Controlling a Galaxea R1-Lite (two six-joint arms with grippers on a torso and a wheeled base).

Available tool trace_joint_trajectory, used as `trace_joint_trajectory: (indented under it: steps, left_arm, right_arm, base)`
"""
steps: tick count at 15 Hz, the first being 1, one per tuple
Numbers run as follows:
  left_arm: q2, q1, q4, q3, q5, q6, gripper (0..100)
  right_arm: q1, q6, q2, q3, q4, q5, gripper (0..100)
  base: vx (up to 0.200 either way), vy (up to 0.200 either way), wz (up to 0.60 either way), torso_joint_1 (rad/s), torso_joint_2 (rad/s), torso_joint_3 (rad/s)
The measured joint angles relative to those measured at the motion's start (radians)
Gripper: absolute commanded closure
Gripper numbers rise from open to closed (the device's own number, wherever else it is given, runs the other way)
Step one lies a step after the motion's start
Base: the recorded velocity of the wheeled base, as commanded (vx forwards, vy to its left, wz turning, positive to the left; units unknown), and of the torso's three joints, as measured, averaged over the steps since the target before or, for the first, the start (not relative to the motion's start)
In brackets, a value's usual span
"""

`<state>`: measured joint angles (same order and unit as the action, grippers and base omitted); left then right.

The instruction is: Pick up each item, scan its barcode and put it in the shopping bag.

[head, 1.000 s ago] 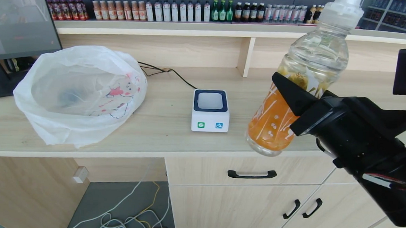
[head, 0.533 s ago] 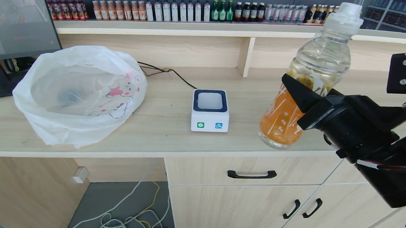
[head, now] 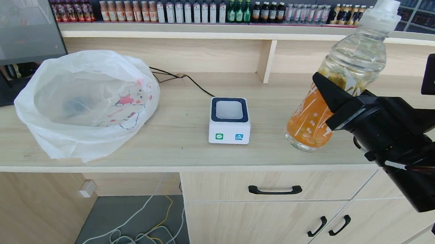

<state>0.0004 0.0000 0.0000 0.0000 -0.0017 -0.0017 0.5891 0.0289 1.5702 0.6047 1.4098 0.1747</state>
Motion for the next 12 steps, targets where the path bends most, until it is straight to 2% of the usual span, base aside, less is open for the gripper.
trace_joint_trajectory:
  steps: [6, 12]
  left_arm:
    - [0.0, -0.001, 0.0, 0.0, 0.0, -0.001, 0]
    - [0.0, -0.003, 0.0, 0.0, 0.0, 0.004, 0]
  right_arm:
    - [-0.001, 0.0, 0.007, 0.002, 0.015, -0.01, 100]
    - [-0.031, 0.003, 0.012, 0.033, 0.015, -0.022, 100]
  base:
    - [0.0, 0.2, 0.0, 0.0, 0.0, 0.01]
    - [0.0, 0.0, 0.0, 0.0, 0.0, 0.0]
